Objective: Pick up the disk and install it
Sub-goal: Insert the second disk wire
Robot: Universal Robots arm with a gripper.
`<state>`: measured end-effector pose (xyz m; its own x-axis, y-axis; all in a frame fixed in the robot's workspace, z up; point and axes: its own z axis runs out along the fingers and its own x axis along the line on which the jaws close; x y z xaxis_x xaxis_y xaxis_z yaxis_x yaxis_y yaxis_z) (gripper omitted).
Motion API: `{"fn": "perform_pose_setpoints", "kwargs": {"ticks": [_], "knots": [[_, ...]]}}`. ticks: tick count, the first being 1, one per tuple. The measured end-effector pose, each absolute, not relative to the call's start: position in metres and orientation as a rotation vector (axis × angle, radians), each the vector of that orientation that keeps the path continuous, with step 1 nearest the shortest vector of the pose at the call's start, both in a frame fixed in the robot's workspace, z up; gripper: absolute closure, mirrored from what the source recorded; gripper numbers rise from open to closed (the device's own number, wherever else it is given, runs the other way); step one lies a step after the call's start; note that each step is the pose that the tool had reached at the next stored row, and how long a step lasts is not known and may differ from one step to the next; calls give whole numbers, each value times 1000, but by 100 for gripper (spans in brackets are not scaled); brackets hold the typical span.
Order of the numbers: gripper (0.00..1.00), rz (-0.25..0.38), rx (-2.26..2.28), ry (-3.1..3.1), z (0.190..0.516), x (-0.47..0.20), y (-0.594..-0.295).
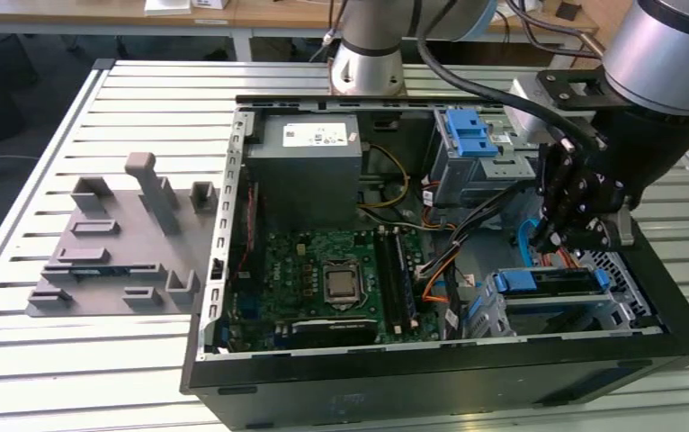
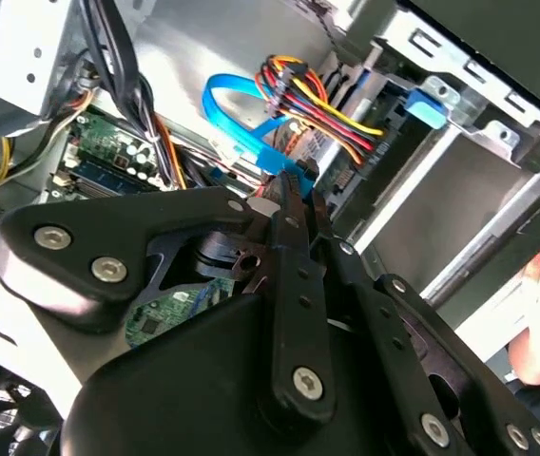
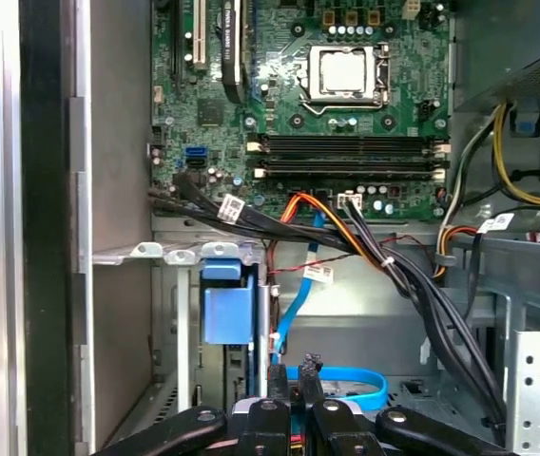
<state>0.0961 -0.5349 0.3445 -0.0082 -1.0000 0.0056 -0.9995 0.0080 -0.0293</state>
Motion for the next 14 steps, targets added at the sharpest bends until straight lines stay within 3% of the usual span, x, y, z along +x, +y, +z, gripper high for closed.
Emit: {"fn": "perform_pose_setpoints", "kwargs": {"ticks": [14], "knots": [[84, -42, -2199, 2217, 340, 96, -549]]}}
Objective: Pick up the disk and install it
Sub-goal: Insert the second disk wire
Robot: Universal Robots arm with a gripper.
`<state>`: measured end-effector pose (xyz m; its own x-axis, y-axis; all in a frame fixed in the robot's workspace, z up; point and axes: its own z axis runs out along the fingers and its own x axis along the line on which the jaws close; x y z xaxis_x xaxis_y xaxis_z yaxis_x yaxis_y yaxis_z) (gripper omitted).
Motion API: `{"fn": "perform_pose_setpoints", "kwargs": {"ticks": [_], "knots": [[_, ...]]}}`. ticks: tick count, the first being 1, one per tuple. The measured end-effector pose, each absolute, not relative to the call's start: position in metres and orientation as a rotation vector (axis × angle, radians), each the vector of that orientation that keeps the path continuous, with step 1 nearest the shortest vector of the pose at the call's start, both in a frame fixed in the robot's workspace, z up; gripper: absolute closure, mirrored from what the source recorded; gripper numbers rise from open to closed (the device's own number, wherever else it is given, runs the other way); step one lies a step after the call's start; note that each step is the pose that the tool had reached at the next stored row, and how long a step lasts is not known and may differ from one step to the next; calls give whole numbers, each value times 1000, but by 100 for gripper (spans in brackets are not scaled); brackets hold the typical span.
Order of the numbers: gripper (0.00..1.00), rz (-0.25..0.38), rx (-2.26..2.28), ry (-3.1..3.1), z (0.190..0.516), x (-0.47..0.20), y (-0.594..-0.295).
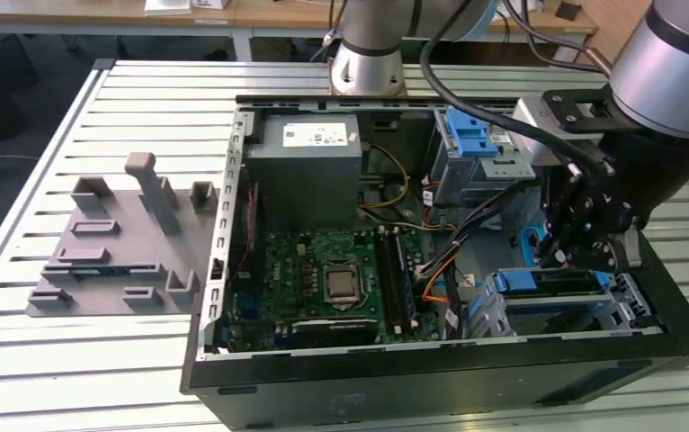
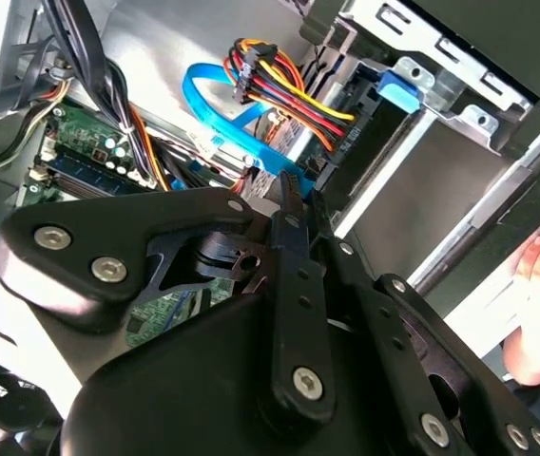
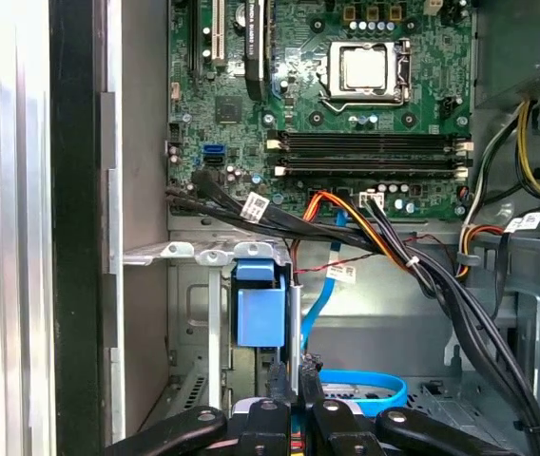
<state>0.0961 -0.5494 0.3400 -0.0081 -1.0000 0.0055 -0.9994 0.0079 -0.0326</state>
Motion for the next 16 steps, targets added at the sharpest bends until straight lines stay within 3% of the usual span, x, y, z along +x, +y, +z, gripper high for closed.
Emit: {"fn": "perform_pose_setpoints", "kwargs": {"ticks": [16], "knots": [[84, -52, -2195, 2211, 337, 96, -556]]}}
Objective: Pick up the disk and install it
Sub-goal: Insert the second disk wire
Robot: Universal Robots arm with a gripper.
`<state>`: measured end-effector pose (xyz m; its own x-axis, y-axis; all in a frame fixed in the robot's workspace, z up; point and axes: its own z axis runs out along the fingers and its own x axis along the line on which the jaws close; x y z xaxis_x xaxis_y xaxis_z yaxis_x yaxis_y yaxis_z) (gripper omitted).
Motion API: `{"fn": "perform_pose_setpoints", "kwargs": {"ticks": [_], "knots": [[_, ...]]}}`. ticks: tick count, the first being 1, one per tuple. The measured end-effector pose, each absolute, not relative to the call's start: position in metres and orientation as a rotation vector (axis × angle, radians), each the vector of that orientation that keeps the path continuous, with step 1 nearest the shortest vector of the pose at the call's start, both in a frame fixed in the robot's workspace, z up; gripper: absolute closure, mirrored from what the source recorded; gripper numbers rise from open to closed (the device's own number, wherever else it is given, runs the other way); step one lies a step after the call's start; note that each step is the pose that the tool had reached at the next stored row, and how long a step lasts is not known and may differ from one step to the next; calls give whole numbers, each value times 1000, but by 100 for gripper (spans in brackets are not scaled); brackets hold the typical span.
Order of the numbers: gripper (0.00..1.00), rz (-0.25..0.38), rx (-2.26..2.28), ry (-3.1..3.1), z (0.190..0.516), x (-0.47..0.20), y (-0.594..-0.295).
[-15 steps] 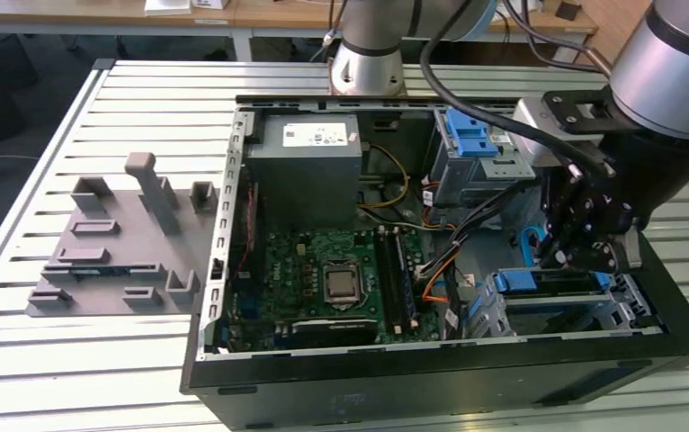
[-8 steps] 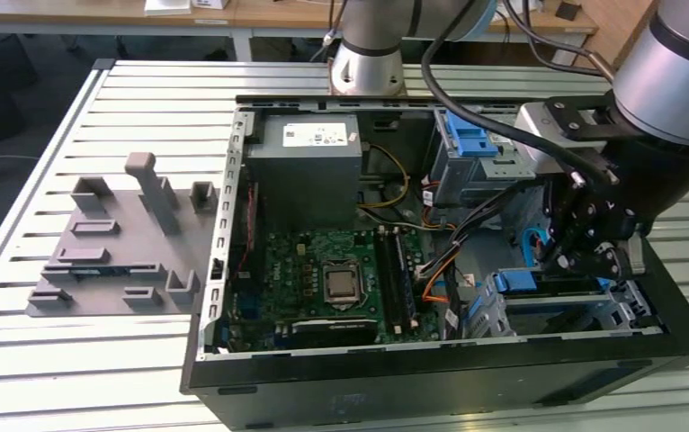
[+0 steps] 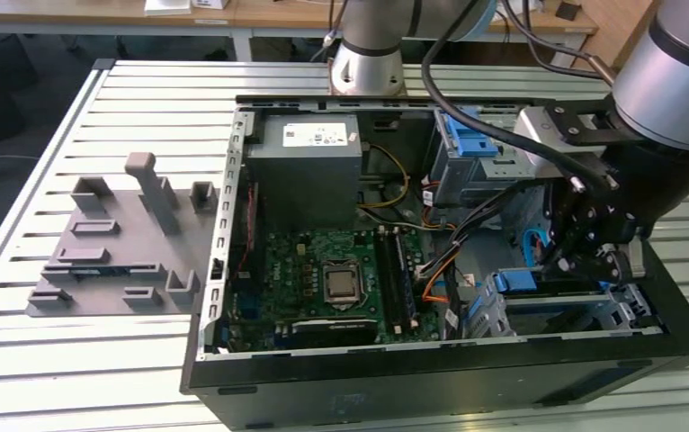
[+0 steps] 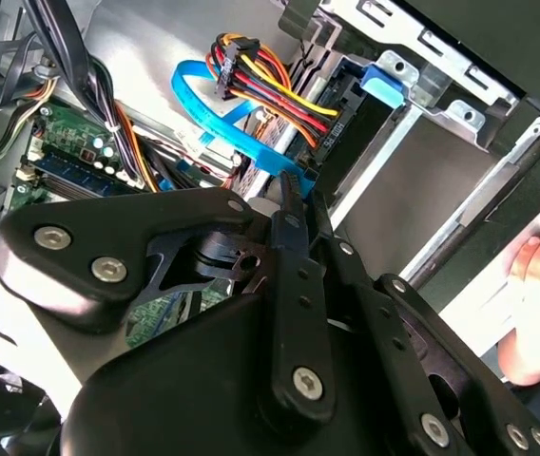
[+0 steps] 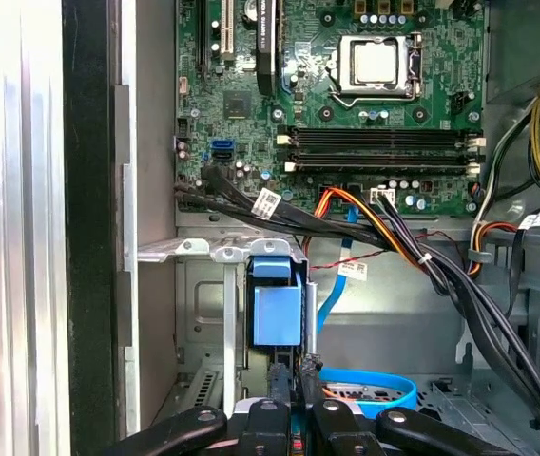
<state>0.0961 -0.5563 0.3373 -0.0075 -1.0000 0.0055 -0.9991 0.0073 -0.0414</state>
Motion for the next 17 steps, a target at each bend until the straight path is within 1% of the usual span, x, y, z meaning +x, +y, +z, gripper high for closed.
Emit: {"fn": "perform_pose_setpoints", "kwargs": {"ticks": [17], "knots": [[84, -50, -2193, 2212, 333, 97, -557]]}}
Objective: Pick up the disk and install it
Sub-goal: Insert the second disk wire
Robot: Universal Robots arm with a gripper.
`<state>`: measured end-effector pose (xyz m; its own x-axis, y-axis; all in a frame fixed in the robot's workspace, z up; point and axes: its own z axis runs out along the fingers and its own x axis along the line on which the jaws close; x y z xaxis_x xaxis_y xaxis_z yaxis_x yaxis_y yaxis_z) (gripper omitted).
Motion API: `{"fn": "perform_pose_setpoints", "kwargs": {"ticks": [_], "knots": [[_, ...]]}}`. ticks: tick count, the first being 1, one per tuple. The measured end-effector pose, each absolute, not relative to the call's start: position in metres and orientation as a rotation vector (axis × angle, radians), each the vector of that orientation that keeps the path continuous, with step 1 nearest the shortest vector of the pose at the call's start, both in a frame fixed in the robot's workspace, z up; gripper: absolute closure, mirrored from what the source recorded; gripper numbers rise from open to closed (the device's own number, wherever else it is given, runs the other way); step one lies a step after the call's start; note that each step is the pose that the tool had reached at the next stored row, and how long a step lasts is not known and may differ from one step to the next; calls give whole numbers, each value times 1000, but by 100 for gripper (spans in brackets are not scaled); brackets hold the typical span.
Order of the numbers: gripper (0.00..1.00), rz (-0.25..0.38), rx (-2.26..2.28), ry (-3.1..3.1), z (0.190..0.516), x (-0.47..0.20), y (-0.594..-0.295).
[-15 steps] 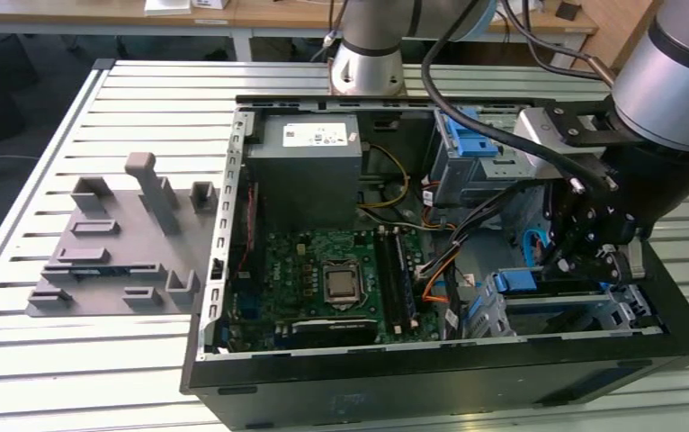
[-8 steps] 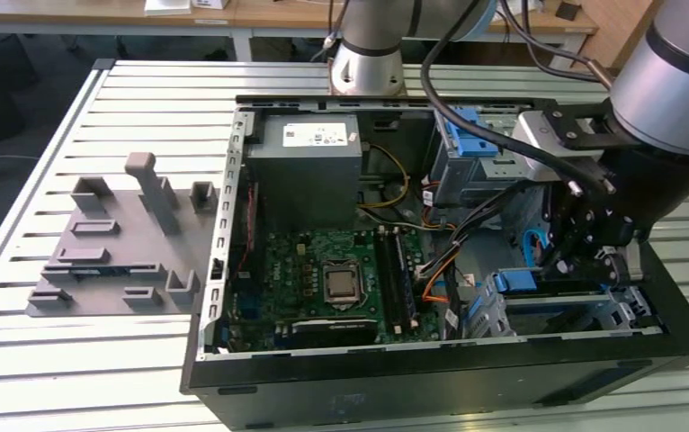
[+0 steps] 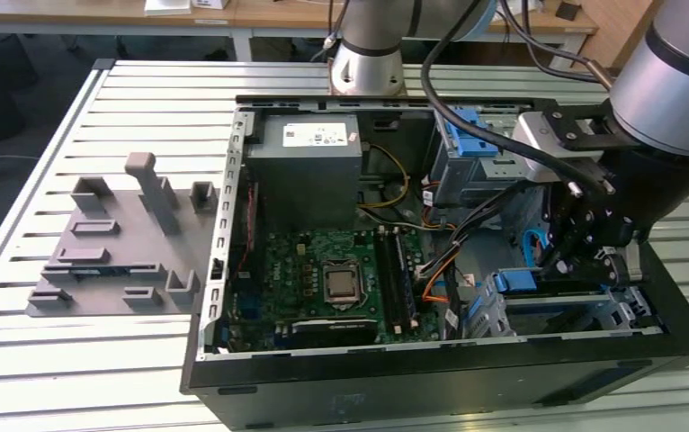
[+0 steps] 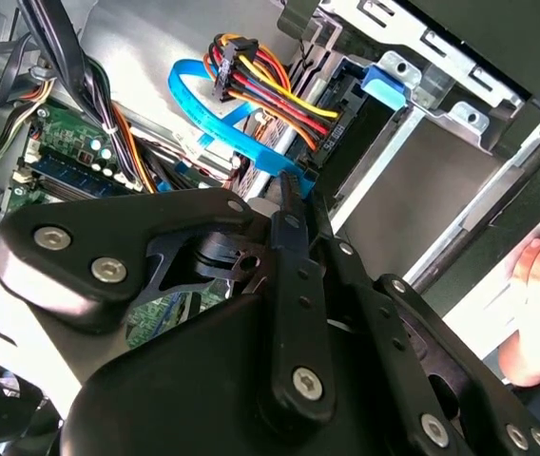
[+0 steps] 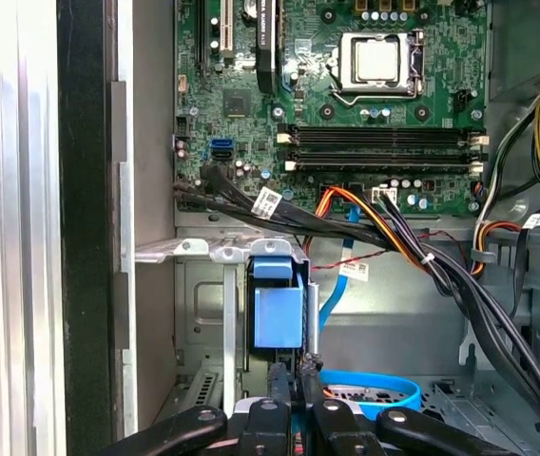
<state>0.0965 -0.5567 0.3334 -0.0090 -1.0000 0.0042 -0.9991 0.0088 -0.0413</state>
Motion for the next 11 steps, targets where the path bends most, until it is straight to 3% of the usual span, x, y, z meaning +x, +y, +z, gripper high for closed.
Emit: {"fn": "perform_pose_setpoints", "kwargs": {"ticks": [11], "knots": [[84, -50, -2192, 2213, 331, 98, -557]]}}
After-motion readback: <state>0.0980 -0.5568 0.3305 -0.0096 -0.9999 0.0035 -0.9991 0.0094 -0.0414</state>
